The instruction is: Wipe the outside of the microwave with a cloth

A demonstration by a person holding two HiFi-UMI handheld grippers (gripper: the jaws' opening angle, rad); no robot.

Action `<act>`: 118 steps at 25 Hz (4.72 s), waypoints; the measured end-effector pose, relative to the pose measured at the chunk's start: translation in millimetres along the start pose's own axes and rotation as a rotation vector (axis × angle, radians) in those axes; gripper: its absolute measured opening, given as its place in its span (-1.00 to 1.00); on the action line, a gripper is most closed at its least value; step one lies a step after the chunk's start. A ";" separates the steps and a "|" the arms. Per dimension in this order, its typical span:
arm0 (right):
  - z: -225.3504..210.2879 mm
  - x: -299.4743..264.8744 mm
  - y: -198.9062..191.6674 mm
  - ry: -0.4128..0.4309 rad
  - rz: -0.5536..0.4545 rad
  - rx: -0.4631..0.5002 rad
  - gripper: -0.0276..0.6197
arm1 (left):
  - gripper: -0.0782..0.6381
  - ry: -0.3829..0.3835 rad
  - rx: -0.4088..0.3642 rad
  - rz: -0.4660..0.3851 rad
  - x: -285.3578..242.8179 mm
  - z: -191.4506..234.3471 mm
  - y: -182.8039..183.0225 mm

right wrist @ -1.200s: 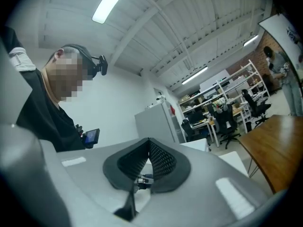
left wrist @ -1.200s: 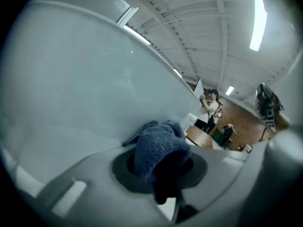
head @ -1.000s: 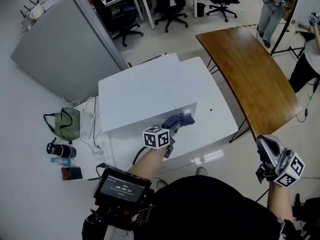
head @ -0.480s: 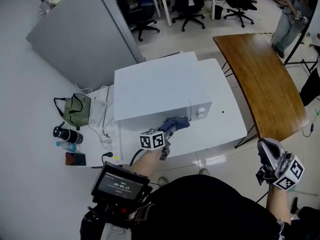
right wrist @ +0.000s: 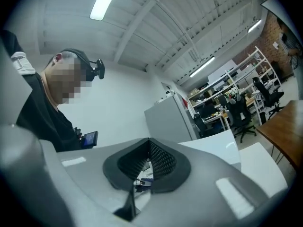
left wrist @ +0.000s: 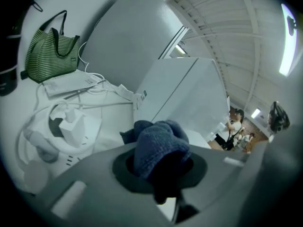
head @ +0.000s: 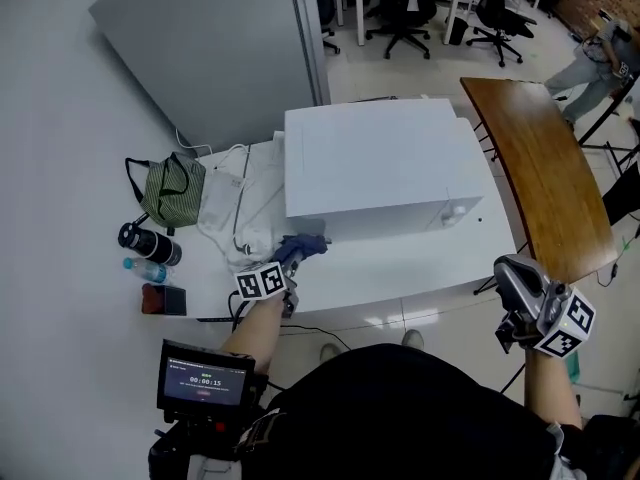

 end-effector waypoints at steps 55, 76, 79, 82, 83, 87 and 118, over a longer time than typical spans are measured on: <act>-63.7 276.9 59.4 -0.350 -0.073 0.039 -0.90 | -0.62 -0.168 0.011 0.264 -218.9 -285.9 -93.4; -77.0 66.2 47.5 0.155 -0.062 0.083 -0.90 | -0.62 -0.372 -0.187 -0.060 46.0 -216.6 -3.0; -53.0 -8.3 40.5 0.203 -0.047 0.096 -0.90 | -0.62 -0.392 -0.204 -0.132 90.1 -168.6 23.0; -27.3 -70.3 27.5 0.220 -0.043 0.108 -0.90 | -0.62 -0.391 -0.225 -0.166 124.3 -117.3 46.4; -21.2 -85.4 21.0 0.219 -0.042 0.108 -0.90 | -0.62 -0.392 -0.230 -0.178 132.0 -103.4 52.7; 5.5 -139.5 2.0 0.215 0.000 0.090 -0.90 | -0.62 -0.413 -0.220 -0.239 162.8 -59.3 77.3; 134.9 214.9 -18.3 0.135 -0.016 0.055 -0.90 | -0.62 -0.565 -0.244 -0.319 271.7 -340.4 -116.7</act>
Point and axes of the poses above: the fingertips, and each gripper's own axes: x backward along the fingers, z to its left, y out of its top, the point moved 10 cm from there along x, backward along the fingers, and after that the axes turned 9 degrees about y, right-handed, at the moved point
